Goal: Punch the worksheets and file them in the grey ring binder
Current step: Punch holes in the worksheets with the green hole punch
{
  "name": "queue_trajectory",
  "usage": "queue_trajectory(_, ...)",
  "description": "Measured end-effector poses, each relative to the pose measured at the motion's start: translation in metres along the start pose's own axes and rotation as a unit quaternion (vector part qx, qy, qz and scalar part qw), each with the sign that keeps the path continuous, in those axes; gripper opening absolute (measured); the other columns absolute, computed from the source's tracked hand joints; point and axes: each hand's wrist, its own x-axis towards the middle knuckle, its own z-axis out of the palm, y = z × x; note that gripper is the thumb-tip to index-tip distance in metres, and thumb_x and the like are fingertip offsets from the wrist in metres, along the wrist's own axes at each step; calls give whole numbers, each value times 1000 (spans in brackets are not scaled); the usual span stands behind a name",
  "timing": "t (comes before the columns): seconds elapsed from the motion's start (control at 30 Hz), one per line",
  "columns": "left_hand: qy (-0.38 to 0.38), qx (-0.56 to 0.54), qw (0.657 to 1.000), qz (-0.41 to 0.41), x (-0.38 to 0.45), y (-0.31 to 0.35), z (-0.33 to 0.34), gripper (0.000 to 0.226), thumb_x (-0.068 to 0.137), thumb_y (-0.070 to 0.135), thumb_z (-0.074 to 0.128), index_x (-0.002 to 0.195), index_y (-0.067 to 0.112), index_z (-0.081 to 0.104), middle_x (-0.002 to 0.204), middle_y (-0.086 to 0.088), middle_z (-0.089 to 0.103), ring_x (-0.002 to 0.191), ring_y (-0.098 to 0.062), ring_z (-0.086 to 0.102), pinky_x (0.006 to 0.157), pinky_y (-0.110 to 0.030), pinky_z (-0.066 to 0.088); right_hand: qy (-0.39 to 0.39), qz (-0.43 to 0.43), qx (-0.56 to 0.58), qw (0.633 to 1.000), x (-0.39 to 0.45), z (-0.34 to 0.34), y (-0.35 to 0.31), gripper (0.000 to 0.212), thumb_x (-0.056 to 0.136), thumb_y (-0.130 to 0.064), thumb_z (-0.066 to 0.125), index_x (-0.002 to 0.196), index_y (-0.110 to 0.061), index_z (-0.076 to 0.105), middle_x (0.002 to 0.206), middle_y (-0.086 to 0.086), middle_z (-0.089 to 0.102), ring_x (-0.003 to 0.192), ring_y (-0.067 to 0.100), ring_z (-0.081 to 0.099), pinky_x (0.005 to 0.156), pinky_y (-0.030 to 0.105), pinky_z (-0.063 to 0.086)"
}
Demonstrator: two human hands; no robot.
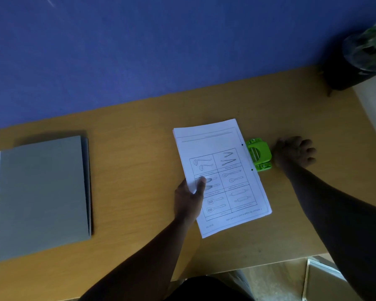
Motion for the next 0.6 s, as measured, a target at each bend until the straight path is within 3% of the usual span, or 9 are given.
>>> queue_trajectory(0.13, -5, 4, 1000, 25, 0, 4, -16, 20, 94, 37, 63, 113, 31, 64, 104, 20, 71, 94, 8, 66, 70, -7, 50, -7, 54, 7, 998, -13, -7, 3, 50, 94, -38, 44, 130, -3, 45, 140, 22, 37, 128, 39, 35, 103, 49, 29)
queue_trajectory(0.23, -4, -3, 1000, 30, 3, 9, -27, 18, 94, 36, 63, 112, 31, 65, 102, 18, 72, 93, 7, 67, 70, -9, 51, -27, 89, 46, 995, -14, -17, 1, 47, 96, -34, 44, 131, -3, 44, 141, 21, 36, 129, 39, 34, 104, 51, 30)
queue_trajectory(0.33, 0, 2, 999, 40, 8, 16, -39, 27, 94, 39, 62, 117, 25, 66, 106, 15, 73, 96, 2, 68, 75, -12, 54, -23, 65, 69, 995, -17, -33, -8, 45, 96, -32, 47, 129, -2, 46, 140, 22, 35, 129, 40, 34, 103, 51, 33)
queue_trajectory(0.5, -3, 49, 997, 60, 16, 34, -60, 33, 94, 45, 61, 121, 26, 66, 107, 17, 72, 96, 1, 68, 79, -19, 55, -31, -127, 98, 987, -35, -60, -41, 45, 88, -43, 45, 108, -7, 62, 124, 20, 51, 118, 40, 43, 96, 42, 37)
queue_trajectory(0.6, 1, 80, 993, 83, 22, 50, -76, 33, 94, 45, 60, 120, 26, 67, 103, 18, 72, 97, -1, 68, 79, -21, 55, -30, -293, 109, 950, -51, -72, -76, 45, 79, -44, 43, 87, -7, 66, 102, 16, 64, 103, 37, 54, 89, 34, 32)
